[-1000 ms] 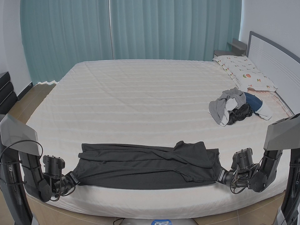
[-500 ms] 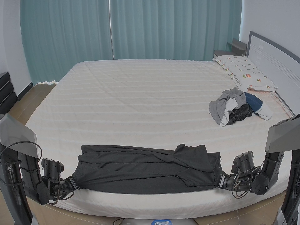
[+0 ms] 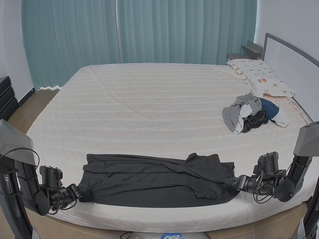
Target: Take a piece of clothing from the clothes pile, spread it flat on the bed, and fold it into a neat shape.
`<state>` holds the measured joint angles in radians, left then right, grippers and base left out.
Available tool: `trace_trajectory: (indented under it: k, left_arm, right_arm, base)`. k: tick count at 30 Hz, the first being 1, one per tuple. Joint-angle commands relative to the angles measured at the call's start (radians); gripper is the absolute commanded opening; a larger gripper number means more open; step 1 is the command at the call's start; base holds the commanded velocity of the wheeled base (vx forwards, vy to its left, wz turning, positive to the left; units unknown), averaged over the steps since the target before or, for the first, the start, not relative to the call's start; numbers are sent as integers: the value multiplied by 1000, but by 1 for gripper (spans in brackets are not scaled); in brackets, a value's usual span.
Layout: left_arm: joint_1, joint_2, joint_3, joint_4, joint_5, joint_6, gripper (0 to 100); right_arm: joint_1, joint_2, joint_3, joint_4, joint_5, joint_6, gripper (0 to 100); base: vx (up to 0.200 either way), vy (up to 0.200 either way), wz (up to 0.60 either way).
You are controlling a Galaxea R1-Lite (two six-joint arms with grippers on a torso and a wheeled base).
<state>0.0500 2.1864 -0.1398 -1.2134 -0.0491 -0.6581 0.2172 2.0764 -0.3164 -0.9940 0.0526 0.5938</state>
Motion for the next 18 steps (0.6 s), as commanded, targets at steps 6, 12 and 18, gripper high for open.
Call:
trace_trajectory:
  k: [6,12,18]
  left_arm:
    - [56,-54,-118,5,-35,-160,100]
    - [-36,-8,-173,5,-32,-166,100]
    - [-82,59,-224,12,-23,-110,100]
  right_arm:
    - [-84,-64,-63,14,62,12,100]
    - [-45,-9,-174,29,95,14,100]
    - [-16,88,-242,6,104,9,100]
  base:
    - [0,0,0]
    - [0,0,0]
    - [0,0,0]
